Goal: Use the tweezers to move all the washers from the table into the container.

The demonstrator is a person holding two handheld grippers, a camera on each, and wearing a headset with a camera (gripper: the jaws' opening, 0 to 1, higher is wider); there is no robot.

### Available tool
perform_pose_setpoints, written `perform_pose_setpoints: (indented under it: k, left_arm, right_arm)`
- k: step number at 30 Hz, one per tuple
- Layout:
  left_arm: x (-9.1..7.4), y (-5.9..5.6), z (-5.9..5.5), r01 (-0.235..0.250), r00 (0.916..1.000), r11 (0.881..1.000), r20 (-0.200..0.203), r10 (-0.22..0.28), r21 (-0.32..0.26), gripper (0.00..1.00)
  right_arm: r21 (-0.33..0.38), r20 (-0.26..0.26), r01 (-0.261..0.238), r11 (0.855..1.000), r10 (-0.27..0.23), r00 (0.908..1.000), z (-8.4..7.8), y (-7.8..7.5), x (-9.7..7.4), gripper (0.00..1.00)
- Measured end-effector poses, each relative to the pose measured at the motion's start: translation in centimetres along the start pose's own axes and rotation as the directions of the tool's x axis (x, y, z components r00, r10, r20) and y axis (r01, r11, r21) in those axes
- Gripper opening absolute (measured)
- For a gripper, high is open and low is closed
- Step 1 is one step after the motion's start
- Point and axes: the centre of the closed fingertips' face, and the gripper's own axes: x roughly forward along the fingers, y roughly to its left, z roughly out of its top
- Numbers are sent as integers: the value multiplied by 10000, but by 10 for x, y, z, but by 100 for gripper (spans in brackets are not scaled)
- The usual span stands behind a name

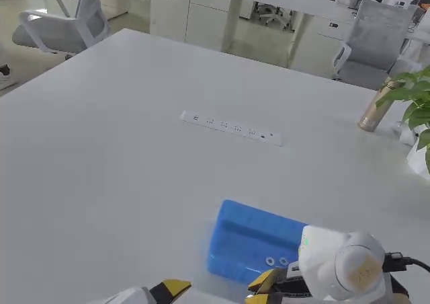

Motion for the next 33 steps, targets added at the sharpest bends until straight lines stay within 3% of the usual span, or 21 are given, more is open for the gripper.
perform_pose_setpoints:
  k: [7, 14, 18, 23, 24, 26, 29, 31, 33]
  left_arm:
    - [0, -1, 0, 76, 10000, 9999, -8, -76, 98, 73]
    - [-1, 0, 2, -37, 9999, 9999, 102, 36, 127, 73]
    - [-3, 4, 2, -223, 9996, 9997, 171, 224, -23, 74]
    - [-1, -3, 0, 77, 10000, 9999, 43, -78, 110, 73]
    - [-1, -3, -1, 66, 10000, 9999, -12, -66, 107, 73]
    - [-2, 2, -3, -127, 9999, 9997, -82, 125, -197, 73]
    - [-5, 9, 0, -330, 9991, 9966, 253, 350, -759, 74]
    - [-4, 6, 1, -152, 9994, 9970, 294, 175, -764, 74]
    - [-1, 0, -1, 109, 9999, 9993, 85, -106, -367, 74]
  right_arm:
    - [334, 465, 494, 9982, -509, 9976, 14, -7, -16, 5]
    - [1334, 531, 1036, 9856, -1115, 9923, 13, -24, -24, 5]
    - [2679, 782, 1158, 9565, -1414, 9869, 14, -37, -30, 5]
    - [3651, 1069, 1070, 9248, -1558, 9820, 18, -52, -36, 5]
    - [4015, 1158, 1062, 9097, -1654, 9794, 20, -57, -36, 5]
    - [4402, 1275, 930, 8931, -1646, 9781, 20, -64, -36, 5]
    - [4930, 1234, 820, 8662, -1629, 9789, 17, -73, -31, 5]
    - [5355, 1326, 630, 8422, -1575, 9786, 16, -80, -26, 5]
    - [5575, 1284, 561, 8283, -1528, 9799, 13, -87, -20, 5]
